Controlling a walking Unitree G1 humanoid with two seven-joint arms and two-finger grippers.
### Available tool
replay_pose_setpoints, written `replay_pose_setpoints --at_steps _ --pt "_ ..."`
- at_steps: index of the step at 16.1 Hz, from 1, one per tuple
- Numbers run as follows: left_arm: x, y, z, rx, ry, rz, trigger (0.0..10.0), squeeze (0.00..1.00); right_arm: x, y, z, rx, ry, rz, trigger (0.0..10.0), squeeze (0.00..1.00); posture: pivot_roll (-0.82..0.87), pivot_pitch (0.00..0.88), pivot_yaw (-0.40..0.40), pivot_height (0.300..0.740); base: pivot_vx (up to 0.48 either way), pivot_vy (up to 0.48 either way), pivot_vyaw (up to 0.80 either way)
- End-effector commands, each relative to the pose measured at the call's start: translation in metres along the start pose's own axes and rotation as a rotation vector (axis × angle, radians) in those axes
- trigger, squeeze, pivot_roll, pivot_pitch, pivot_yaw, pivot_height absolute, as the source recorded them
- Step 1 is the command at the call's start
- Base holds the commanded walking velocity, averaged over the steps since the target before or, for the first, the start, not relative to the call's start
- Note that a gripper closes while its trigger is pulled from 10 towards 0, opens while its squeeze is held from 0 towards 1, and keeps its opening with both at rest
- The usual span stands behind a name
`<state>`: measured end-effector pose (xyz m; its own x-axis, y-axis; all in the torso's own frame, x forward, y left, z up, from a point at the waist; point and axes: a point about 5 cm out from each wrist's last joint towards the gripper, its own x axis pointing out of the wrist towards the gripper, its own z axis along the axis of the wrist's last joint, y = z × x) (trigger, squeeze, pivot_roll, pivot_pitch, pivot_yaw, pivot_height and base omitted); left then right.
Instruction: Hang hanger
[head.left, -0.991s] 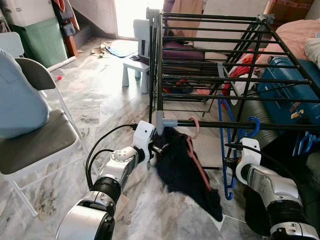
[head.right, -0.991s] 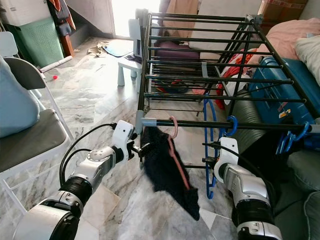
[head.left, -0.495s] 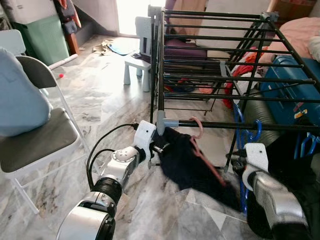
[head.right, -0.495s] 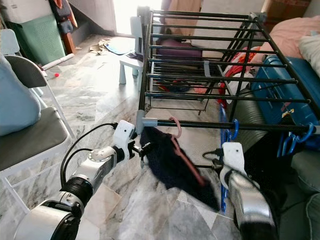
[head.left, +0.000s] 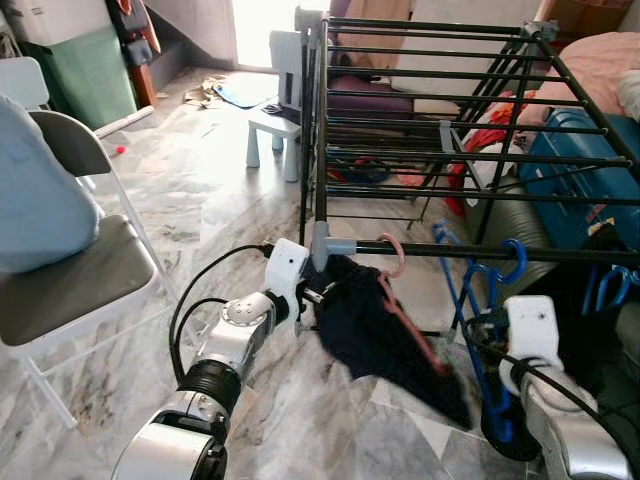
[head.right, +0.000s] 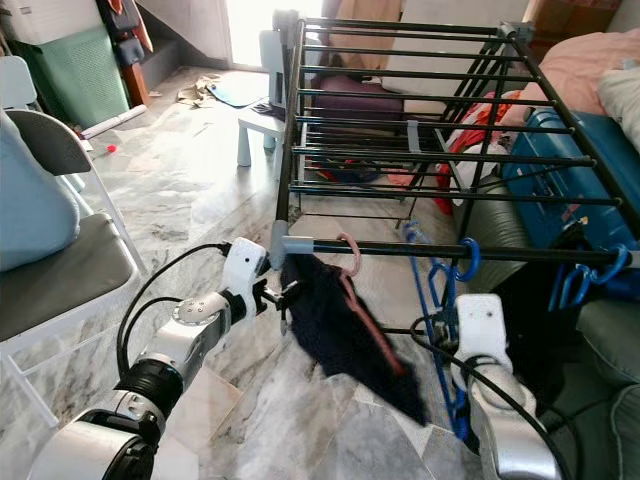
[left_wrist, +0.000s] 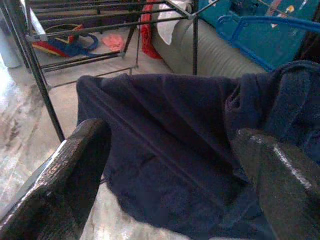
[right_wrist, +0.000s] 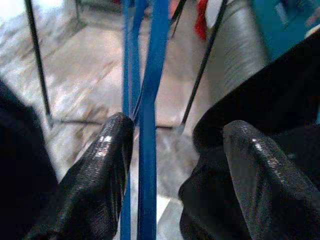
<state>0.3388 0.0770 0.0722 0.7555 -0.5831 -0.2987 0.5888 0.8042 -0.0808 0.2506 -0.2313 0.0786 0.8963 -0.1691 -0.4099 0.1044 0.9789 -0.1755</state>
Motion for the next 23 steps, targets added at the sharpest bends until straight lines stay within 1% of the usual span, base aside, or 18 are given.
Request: replay_pose_setpoints --at_steps 1,3,6,9,12,16,23 --pt "0.001 -0.004 0.002 0.015 -0.009 -0.015 10.0 0.00 -0.005 0.001 0.003 0.003 -0.024 -0.010 10.0 1.00 -0.01 0.000 -0.050 0.740 0.000 0.000 0.00" --pt "0.003 -0.008 -0.001 0.030 0.007 -0.013 10.0 0.00 -0.009 0.006 -0.004 0.007 -0.011 0.003 10.0 1.00 -0.02 0.000 -0.048 0.740 -0.135 0.000 0.00" --pt "0.003 -0.010 -0.001 0.028 0.011 -0.014 10.0 0.00 -0.015 0.012 -0.004 -0.003 -0.023 0.017 10.0 1.00 -0.02 0.000 -0.046 0.740 -0.298 0.000 0.00" --pt "0.004 -0.008 -0.001 0.031 0.014 -0.011 10.0 0.00 -0.017 0.007 -0.005 -0.007 -0.024 -0.005 10.0 1.00 -0.03 0.000 -0.047 0.740 -0.300 0.000 0.00" --pt "0.004 -0.008 0.000 0.032 0.014 -0.006 10.0 0.00 -0.018 -0.001 -0.001 -0.019 -0.062 -0.042 10.0 1.00 -0.02 0.000 -0.048 0.740 -0.294 0.000 0.00" --pt "0.005 -0.009 0.001 0.034 0.012 -0.004 10.0 0.00 -0.018 -0.001 0.006 -0.033 -0.108 -0.059 10.0 1.00 -0.02 0.000 -0.047 0.740 -0.289 0.000 0.00" --pt "0.005 -0.007 0.002 0.046 0.015 -0.007 10.0 0.00 -0.016 0.003 0.009 -0.012 -0.139 -0.071 10.0 1.00 0.00 0.000 -0.034 0.740 -0.269 0.000 0.00"
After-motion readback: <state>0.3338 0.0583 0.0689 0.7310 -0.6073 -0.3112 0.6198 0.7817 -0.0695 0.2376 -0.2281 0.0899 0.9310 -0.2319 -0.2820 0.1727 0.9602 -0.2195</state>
